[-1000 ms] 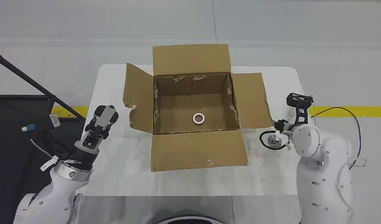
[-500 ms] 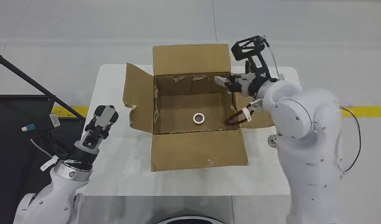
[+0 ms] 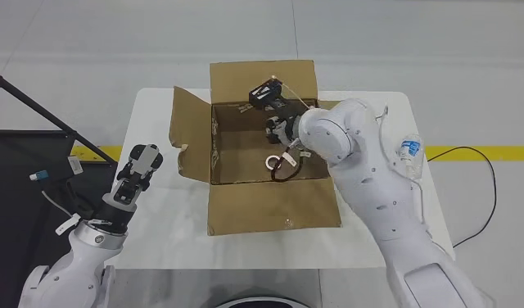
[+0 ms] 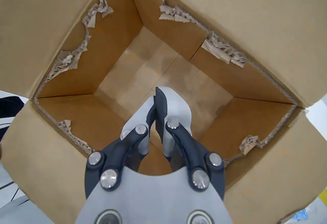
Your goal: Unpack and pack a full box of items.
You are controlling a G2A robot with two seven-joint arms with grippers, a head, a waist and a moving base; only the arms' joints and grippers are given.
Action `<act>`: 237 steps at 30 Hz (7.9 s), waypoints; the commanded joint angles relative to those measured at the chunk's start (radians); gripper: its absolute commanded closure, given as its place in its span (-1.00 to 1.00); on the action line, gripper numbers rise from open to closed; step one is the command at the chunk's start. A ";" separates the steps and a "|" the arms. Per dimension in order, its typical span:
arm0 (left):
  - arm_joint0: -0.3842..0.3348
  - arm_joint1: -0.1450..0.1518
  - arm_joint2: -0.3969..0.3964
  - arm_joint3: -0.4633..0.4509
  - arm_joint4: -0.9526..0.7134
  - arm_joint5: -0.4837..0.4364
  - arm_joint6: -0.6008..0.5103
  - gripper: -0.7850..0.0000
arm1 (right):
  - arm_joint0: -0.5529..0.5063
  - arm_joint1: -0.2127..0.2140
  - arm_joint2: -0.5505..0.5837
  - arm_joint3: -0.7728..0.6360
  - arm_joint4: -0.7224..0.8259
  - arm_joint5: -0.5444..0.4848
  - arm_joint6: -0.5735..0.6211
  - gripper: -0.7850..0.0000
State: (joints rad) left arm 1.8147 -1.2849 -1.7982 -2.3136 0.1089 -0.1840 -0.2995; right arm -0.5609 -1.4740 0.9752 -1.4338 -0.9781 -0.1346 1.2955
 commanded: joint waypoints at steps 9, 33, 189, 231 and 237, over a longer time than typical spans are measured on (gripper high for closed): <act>0.000 0.000 0.000 0.000 0.000 0.000 0.000 -1.00 | 0.018 -0.020 -0.091 0.149 -0.030 0.053 -0.009 0.54; 0.000 0.000 0.000 0.000 0.000 0.000 0.000 -1.00 | 0.133 -0.090 -0.224 0.509 -0.024 0.074 -0.035 0.24; -0.002 -0.001 -0.052 -0.005 0.020 0.036 0.065 -1.00 | -0.436 0.055 0.610 -0.307 -0.035 0.437 -0.073 -1.00; -0.002 -0.001 -0.052 -0.005 0.020 0.036 0.065 -1.00 | -0.525 0.083 0.577 -0.581 -0.086 0.547 -0.066 -1.00; -0.002 -0.001 -0.052 -0.005 0.020 0.036 0.065 -1.00 | -0.525 0.083 0.577 -0.581 -0.086 0.547 -0.066 -1.00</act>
State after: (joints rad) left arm 1.8123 -1.2854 -1.8504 -2.3187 0.1287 -0.1476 -0.2347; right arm -1.0863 -1.3906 1.5520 -2.0145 -1.0637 0.4122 1.2295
